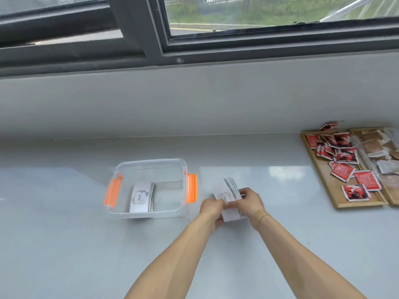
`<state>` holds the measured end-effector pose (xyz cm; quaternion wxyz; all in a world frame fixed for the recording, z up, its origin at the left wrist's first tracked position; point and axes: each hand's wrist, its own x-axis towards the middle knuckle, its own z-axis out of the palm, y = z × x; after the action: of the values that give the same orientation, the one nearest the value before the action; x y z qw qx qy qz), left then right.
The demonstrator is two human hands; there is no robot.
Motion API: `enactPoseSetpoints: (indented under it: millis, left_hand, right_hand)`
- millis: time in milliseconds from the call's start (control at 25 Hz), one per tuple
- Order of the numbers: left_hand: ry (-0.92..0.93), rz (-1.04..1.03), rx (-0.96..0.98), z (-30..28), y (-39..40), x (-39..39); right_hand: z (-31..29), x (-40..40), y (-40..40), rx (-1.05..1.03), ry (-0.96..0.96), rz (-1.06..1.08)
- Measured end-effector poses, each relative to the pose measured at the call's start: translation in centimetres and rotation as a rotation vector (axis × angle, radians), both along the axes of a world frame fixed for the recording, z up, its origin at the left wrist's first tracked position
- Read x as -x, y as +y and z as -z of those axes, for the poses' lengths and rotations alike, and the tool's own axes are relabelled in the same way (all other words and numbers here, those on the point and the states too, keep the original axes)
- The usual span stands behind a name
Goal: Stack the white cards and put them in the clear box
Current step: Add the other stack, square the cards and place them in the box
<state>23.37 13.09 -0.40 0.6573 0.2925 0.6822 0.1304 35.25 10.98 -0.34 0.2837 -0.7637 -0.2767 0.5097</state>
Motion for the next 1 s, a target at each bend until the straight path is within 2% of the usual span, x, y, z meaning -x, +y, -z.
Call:
enactPoseSetpoints:
  millis: [120,240,320,400,600,760,1000]
  left_hand:
    - [0.025,0.118,-0.069,-0.2,-2.6,2.5]
    - [0.187,0.277,-0.241,0.0,-6.0,6.0]
    - [0.208,0.398,-0.361,0.3,-8.7,8.3]
    - [0.209,0.525,-0.480,0.3,-11.0,10.5]
    - [0.386,0.881,-0.855,0.3,-14.6,17.6]
    - [0.506,0.933,-0.878,0.2,-15.2,22.5]
    - [0.603,0.871,-1.033,1.2,-14.6,26.7]
  right_hand:
    - [-0.8,0.8,-2.8,-0.011,-0.161,-0.151]
    - [-1.9,2.2,-6.2,-0.026,-0.351,-0.365]
    - [-2.5,3.8,-8.6,-0.049,-0.451,-0.486]
    - [-2.7,5.5,-10.8,-0.079,-0.515,-0.577]
    - [-2.2,12.0,-15.0,-0.222,-0.578,-0.754]
    - [-1.0,17.0,-16.3,-0.321,-0.639,-0.814]
    - [0.0,21.3,-15.4,-0.488,-0.785,-0.830]
